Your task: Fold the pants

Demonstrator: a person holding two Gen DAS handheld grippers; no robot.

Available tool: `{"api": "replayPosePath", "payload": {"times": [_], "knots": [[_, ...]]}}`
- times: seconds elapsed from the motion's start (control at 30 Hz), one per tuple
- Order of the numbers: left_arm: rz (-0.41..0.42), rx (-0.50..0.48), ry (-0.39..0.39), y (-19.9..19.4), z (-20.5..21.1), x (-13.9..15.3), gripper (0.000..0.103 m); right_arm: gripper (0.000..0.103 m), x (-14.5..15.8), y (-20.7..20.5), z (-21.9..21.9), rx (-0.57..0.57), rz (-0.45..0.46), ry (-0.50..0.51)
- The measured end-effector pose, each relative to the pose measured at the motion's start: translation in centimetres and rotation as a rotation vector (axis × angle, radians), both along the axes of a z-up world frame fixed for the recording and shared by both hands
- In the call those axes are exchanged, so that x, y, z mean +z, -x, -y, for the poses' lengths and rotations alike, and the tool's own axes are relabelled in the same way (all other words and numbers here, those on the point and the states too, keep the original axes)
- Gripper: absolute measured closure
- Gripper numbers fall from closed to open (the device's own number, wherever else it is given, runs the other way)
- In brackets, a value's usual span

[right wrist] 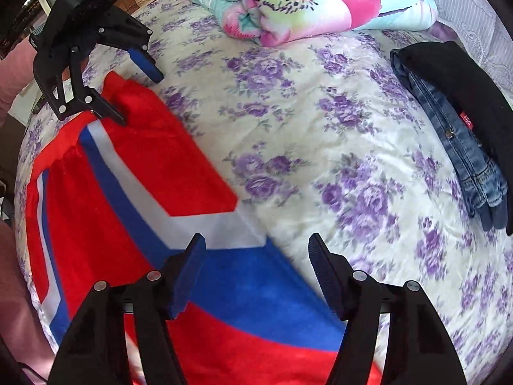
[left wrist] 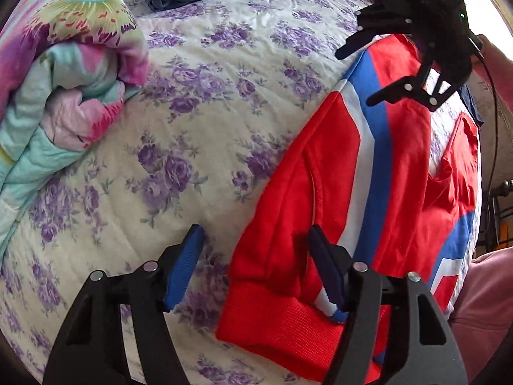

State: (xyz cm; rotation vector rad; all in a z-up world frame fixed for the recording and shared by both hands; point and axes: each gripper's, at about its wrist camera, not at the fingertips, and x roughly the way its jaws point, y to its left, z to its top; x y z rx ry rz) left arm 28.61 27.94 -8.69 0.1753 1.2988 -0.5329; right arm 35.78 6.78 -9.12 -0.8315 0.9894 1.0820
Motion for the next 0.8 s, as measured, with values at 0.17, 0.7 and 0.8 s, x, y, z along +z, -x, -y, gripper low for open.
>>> {"api": "replayPosePath", "payload": {"times": [0.17,0.7,0.8], "knots": [[-0.022,-0.01,0.014,-1.0,-0.2,-0.4,0.044,0.066,-1.7,-0.8,-0.5,0.03,-0.055,0.043],[0.232,-0.135,0.055,9.4,2.9,8.3,0.098,0.098,6.9,14.0,5.3,0.101,0.154,-0.064],[0.29,-0.185,0.039,14.1,4.6,9.8,0.098,0.098,7.5,18.9,7.1,0.118,0.213,-0.089]]}}
